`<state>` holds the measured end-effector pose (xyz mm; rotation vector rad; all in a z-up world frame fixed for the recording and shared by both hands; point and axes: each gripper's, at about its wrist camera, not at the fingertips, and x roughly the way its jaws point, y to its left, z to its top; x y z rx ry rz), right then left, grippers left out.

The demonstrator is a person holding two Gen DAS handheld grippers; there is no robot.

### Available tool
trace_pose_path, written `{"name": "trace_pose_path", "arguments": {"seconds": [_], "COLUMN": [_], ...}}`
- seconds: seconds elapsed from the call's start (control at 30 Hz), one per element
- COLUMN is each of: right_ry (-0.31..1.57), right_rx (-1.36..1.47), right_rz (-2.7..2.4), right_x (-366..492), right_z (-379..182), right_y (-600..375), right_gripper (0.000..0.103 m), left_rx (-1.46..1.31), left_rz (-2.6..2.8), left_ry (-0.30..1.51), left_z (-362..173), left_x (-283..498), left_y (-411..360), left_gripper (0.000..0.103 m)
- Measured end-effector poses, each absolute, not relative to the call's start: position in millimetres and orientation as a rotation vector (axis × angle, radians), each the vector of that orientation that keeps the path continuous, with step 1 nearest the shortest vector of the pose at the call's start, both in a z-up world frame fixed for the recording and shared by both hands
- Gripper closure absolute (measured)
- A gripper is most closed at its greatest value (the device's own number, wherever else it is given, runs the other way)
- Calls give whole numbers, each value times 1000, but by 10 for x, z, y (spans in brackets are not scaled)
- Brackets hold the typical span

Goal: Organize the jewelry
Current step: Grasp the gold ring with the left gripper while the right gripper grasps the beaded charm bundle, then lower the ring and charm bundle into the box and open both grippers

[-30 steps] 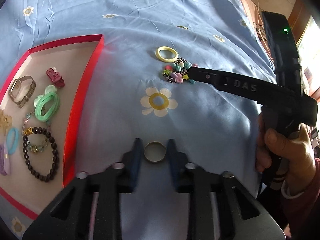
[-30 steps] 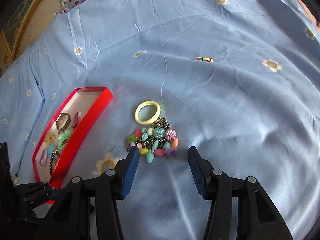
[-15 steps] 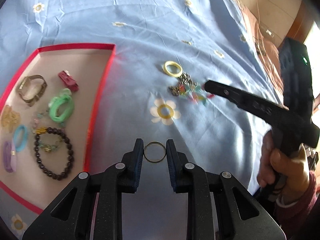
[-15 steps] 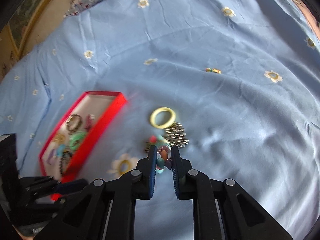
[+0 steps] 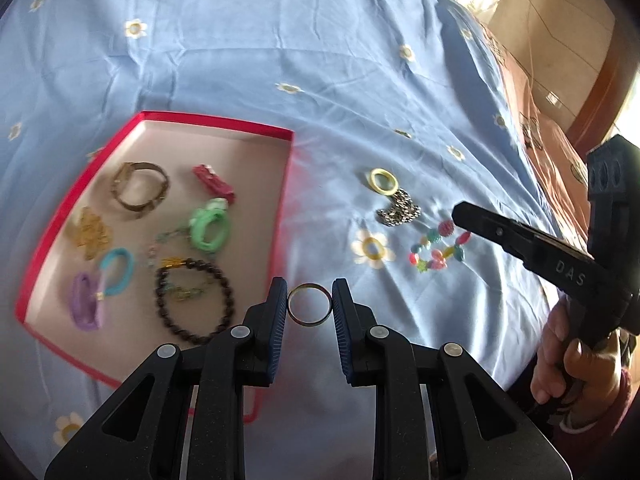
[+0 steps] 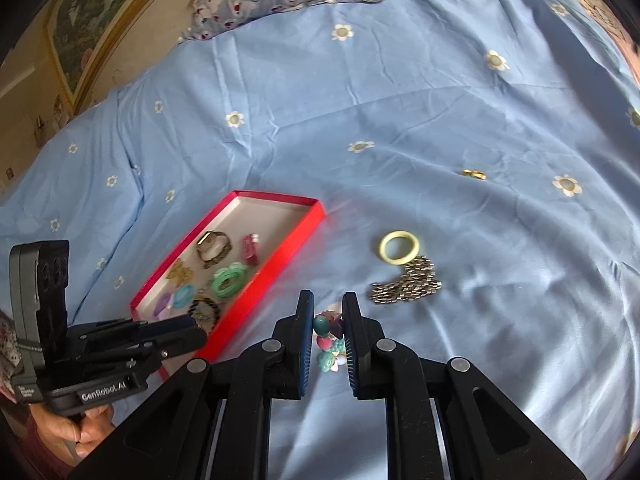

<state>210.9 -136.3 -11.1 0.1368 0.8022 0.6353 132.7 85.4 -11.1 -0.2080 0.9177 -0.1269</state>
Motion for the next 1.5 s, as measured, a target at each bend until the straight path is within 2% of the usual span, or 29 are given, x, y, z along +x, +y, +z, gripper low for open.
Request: {"name": "trace_pose_path", "arguments": {"seconds": [1.0,1.5], "right_ry": [797,816], "right_rx": [73,37], "right_rz": [829,923], "right_x": [1785,1742], "right_z": [64,34], "right_y": [-481,66], "right_gripper": [89,89], "left_rx": [-309,-321], "left_rz": [64,162], "left_ry": [874,894], "left_z": [-110,-259], "left_x": [917,947], "left_y": [1810,2331], "left_gripper": [82,82]}}
